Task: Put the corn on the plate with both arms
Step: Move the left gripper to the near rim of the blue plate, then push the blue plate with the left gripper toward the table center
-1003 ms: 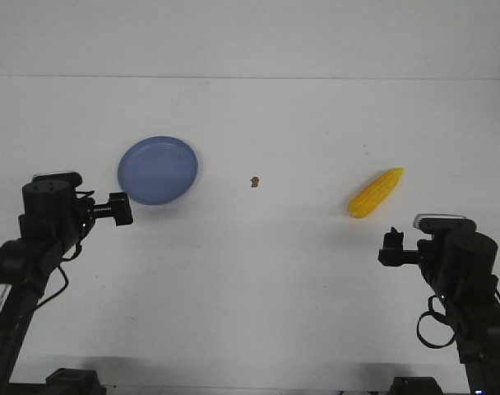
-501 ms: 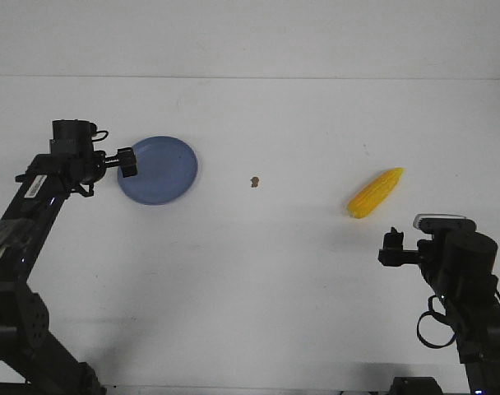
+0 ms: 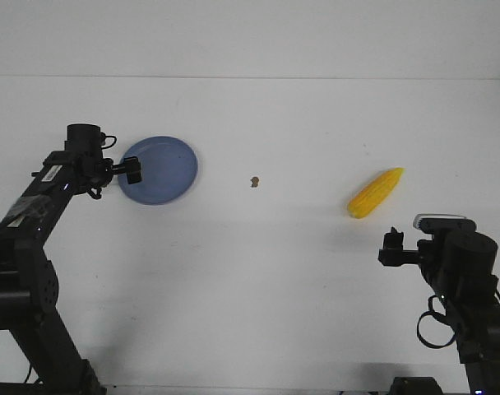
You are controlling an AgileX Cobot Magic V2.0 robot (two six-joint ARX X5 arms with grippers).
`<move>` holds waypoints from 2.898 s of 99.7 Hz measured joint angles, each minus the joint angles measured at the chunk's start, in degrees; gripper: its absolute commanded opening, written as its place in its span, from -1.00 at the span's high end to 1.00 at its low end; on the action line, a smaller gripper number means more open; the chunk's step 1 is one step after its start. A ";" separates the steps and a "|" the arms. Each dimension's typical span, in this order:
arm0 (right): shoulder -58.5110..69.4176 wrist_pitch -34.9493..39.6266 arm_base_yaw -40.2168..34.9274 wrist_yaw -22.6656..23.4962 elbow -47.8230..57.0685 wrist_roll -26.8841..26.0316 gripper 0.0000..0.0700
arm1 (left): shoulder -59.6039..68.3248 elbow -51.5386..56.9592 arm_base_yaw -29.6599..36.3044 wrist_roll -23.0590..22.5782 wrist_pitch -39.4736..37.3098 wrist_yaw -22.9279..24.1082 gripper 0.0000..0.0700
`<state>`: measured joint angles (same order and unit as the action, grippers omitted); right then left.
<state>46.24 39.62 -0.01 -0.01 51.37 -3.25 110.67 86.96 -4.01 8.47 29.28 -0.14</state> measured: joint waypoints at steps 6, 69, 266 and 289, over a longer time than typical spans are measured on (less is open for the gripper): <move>0.00 0.00 0.02 0.00 0.00 0.00 -0.70 | 0.00 0.00 0.02 0.02 -0.55 0.02 -0.80; 0.00 0.00 0.02 0.00 0.00 0.00 -0.70 | 2.84 0.07 0.00 0.00 -0.79 -0.22 0.45; 0.00 0.00 0.02 0.00 0.00 0.00 -0.70 | -26.10 -32.17 28.09 11.32 -12.66 -22.75 0.97; 0.00 0.00 0.02 0.00 0.00 0.00 -0.70 | -26.10 -34.34 28.63 12.94 -13.38 -19.15 0.97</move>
<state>46.24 39.62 0.01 -0.01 51.37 -3.25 84.58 52.62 24.62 21.41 15.90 -19.29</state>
